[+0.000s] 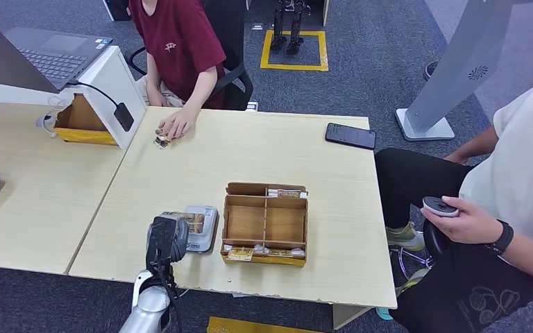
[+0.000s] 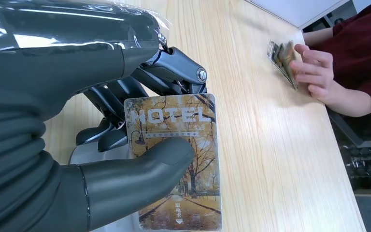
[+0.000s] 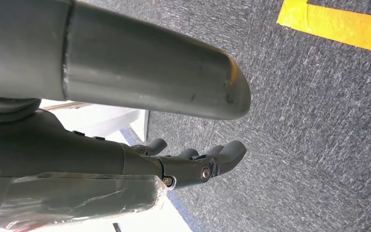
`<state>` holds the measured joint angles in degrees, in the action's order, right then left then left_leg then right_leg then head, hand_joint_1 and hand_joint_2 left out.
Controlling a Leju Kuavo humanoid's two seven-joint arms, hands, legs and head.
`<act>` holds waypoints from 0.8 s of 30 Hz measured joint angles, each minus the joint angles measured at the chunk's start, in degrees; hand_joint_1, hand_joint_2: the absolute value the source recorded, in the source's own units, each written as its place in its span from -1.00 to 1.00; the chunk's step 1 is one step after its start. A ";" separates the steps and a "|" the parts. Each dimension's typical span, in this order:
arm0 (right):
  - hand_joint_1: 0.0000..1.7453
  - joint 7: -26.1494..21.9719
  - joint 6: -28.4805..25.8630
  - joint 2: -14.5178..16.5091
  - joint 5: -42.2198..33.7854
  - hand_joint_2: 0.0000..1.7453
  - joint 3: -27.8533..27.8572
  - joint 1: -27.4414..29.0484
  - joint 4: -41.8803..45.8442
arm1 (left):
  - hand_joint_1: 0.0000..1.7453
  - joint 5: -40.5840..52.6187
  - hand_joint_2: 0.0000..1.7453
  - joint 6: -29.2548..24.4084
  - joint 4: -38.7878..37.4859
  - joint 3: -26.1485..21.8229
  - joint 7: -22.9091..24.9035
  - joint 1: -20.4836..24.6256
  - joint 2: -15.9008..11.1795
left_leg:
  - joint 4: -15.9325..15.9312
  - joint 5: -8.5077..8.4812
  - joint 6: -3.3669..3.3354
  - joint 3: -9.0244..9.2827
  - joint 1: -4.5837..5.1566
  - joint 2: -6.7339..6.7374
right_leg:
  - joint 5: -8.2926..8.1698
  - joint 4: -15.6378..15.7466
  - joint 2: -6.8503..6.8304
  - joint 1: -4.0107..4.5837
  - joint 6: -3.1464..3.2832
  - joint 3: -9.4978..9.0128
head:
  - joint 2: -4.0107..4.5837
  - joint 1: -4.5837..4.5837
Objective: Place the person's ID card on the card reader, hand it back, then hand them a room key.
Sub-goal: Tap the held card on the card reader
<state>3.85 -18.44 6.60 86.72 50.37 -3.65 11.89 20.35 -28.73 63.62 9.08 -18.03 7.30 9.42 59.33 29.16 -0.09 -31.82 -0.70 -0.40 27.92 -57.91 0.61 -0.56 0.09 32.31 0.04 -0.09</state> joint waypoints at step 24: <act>-1.00 0.00 0.01 0.02 0.01 -1.00 -0.10 -0.04 0.00 | 1.00 2.29 1.00 -0.11 -4.19 -0.80 0.37 1.14 0.73 | 0.00 0.00 0.00 0.00 0.00 0.00 | 0.00 0.00 0.00 0.00 0.00 0.00 | 0.00 0.00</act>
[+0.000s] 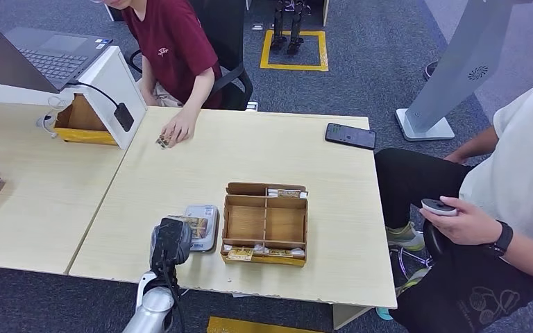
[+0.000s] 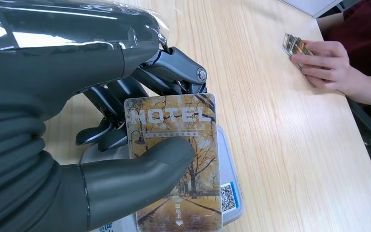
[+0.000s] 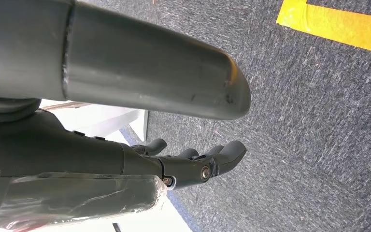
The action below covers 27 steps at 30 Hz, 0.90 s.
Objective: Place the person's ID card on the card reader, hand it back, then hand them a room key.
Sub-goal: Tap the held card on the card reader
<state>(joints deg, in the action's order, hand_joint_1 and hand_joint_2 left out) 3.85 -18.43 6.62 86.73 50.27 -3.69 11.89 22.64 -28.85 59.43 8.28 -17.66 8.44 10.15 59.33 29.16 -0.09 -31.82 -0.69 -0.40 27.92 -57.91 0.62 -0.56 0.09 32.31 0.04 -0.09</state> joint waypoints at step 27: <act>-1.00 -0.63 0.50 0.00 0.02 -1.00 -1.36 -0.02 0.00 | 1.00 10.54 1.00 -5.79 -3.37 0.00 3.02 1.13 -0.14 | 0.00 -0.01 0.01 0.01 0.00 0.00 | 0.00 -0.01 0.00 0.00 0.00 -0.01 | 0.00 0.00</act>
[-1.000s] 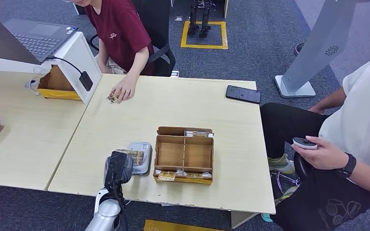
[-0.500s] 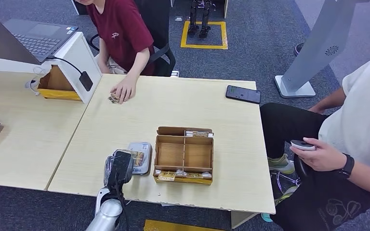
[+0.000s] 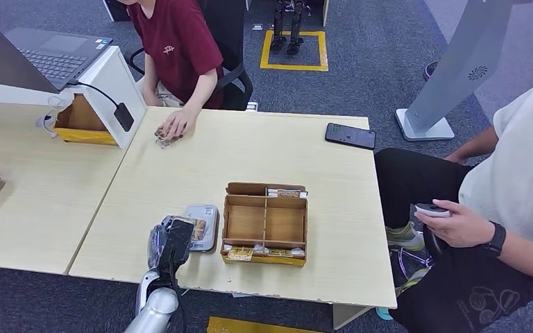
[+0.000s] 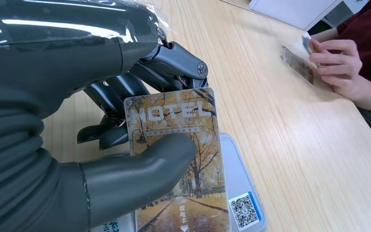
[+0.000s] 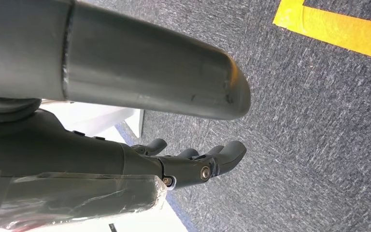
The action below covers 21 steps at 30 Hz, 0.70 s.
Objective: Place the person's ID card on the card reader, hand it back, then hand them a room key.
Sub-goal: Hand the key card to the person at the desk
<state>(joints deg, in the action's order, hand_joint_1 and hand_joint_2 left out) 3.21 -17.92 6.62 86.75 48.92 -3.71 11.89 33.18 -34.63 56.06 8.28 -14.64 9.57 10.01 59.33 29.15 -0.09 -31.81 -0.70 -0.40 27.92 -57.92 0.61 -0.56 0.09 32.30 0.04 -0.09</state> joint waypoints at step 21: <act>-1.00 -0.26 -0.18 0.02 -0.01 -1.00 -0.58 0.04 0.00 | 1.00 -8.61 1.00 8.63 -0.37 -1.93 -5.59 -0.63 0.63 | 0.00 -0.01 0.01 0.02 0.00 -0.04 | 0.00 -0.01 -0.03 0.00 0.00 -0.04 | 0.00 -0.01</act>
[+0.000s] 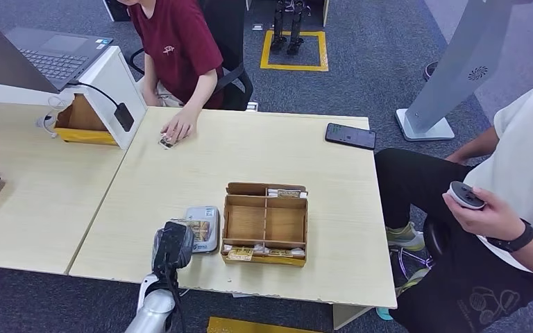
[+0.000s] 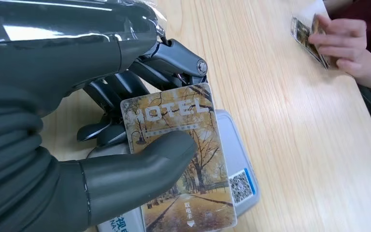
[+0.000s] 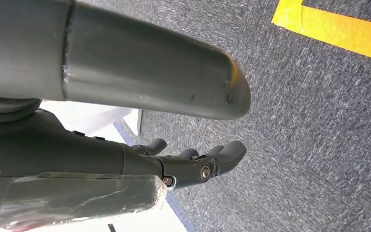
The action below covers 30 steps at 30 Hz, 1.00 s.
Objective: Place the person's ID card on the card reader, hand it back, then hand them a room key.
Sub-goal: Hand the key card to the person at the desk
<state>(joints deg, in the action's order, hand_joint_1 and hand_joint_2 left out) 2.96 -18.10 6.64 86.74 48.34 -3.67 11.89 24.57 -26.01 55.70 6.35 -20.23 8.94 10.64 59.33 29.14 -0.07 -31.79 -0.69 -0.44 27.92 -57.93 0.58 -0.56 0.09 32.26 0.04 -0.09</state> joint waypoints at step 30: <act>-1.00 -0.45 -0.21 0.09 0.01 -1.00 -0.86 0.02 -0.02 | 1.00 -14.24 1.00 4.04 16.41 -0.35 -4.71 -3.30 -1.16 | 0.00 -0.03 0.04 -0.02 -0.01 -0.04 | 0.00 0.00 -0.02 0.01 0.00 0.02 | 0.00 0.01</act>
<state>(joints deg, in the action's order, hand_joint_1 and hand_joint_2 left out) 2.50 -18.31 6.73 86.75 47.48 -3.66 11.87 10.33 -21.97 72.10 6.01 -24.94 5.64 9.47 59.33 29.11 -0.03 -31.80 -0.70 -0.48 27.92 -57.93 0.56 -0.55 0.09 32.28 0.04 -0.09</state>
